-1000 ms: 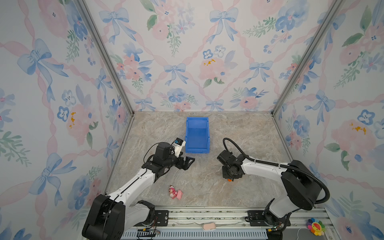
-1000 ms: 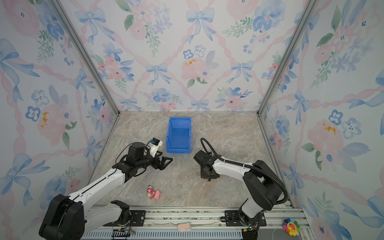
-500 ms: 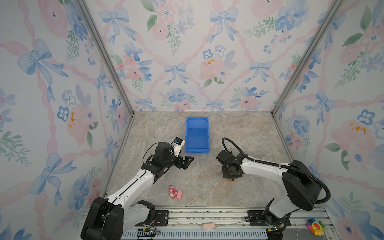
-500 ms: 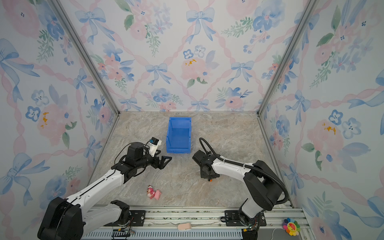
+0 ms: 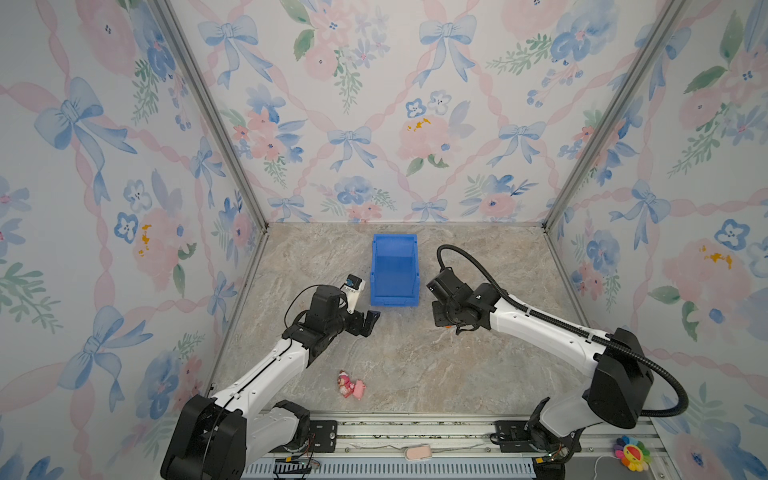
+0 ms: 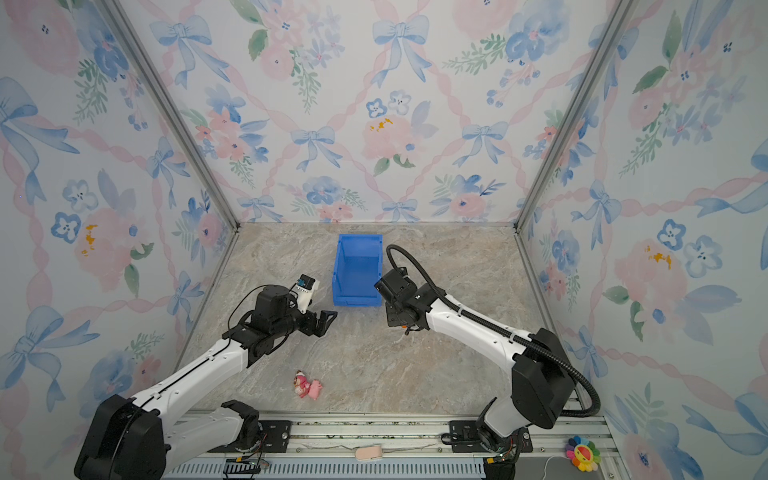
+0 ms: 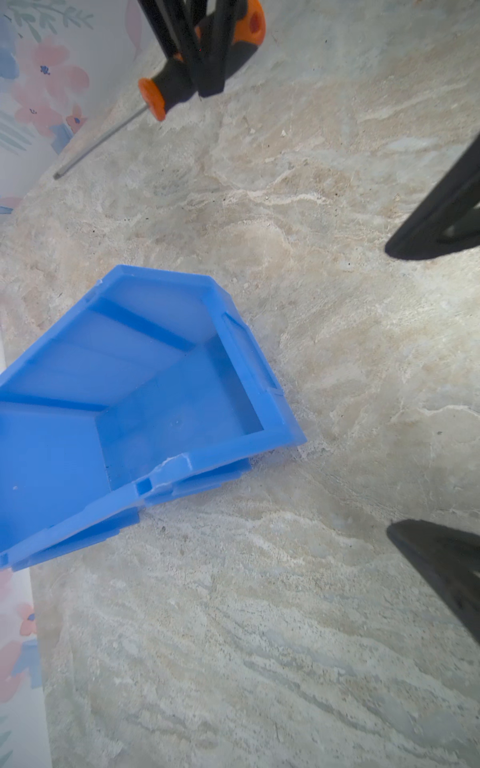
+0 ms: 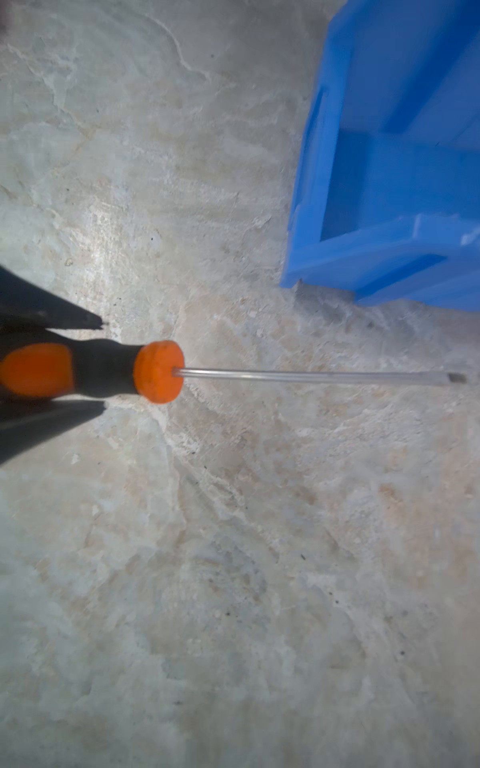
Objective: Put the screwdriver in the bin
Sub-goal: 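Carry the screwdriver with the right gripper over the blue bin and lower it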
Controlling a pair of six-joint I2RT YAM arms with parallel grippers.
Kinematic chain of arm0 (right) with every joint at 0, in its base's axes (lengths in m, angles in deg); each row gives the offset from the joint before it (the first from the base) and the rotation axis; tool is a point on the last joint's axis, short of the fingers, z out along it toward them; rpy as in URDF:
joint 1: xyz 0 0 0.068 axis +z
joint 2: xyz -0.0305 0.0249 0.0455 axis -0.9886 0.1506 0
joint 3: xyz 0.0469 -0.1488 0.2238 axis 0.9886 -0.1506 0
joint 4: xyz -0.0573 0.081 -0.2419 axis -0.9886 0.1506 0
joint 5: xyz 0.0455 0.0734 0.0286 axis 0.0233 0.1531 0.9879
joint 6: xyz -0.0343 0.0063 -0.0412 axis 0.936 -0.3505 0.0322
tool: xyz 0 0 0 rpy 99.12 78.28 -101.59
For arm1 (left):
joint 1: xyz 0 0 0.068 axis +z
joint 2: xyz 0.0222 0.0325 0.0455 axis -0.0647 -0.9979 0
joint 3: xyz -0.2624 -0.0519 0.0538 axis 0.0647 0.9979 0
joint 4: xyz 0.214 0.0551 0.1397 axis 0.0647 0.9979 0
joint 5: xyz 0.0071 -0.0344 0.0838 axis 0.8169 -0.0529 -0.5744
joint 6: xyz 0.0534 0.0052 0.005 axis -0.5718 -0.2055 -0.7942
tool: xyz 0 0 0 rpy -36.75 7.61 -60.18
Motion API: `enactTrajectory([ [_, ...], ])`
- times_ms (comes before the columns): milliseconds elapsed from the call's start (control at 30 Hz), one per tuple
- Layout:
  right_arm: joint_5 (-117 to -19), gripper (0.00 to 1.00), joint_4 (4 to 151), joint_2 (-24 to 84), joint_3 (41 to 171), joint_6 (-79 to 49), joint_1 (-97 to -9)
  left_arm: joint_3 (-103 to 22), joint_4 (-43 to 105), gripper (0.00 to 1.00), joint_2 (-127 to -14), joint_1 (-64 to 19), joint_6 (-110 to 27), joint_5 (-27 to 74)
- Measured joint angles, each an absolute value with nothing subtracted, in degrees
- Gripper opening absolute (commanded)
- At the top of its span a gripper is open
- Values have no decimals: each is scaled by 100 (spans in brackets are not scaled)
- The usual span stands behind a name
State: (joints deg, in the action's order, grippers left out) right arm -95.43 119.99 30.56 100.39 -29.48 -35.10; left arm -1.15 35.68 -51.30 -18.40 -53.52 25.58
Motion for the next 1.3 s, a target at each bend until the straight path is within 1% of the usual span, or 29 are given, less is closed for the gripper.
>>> enactTrajectory([
  [233, -9350, 10, 11660, 3716, 10926, -2753, -3514, -115, 3571, 98, -4966, -1840, -5376, 2377],
  [433, -8830, 10, 11310, 4829, 11859, -2747, -3516, -115, 3571, 98, -4903, -1840, -5394, 2305],
  [700, -8282, 10, 11024, 5541, 12766, -2777, -3634, -115, 3610, 98, -4765, -1840, -5398, 2132],
  [967, -7945, 11, 10383, 6391, 13083, -3275, -3899, -115, 3610, 98, -4741, -1840, -5442, 2001],
  [1133, -7864, 12, 10368, 6859, 13424, -3315, -3934, -115, 3614, 98, -4741, -1840, -5479, 1975],
  [1300, -7858, 13, 10346, 7082, 13776, -3313, -3936, -115, 3612, 98, -4741, -1840, -5481, 1975],
])
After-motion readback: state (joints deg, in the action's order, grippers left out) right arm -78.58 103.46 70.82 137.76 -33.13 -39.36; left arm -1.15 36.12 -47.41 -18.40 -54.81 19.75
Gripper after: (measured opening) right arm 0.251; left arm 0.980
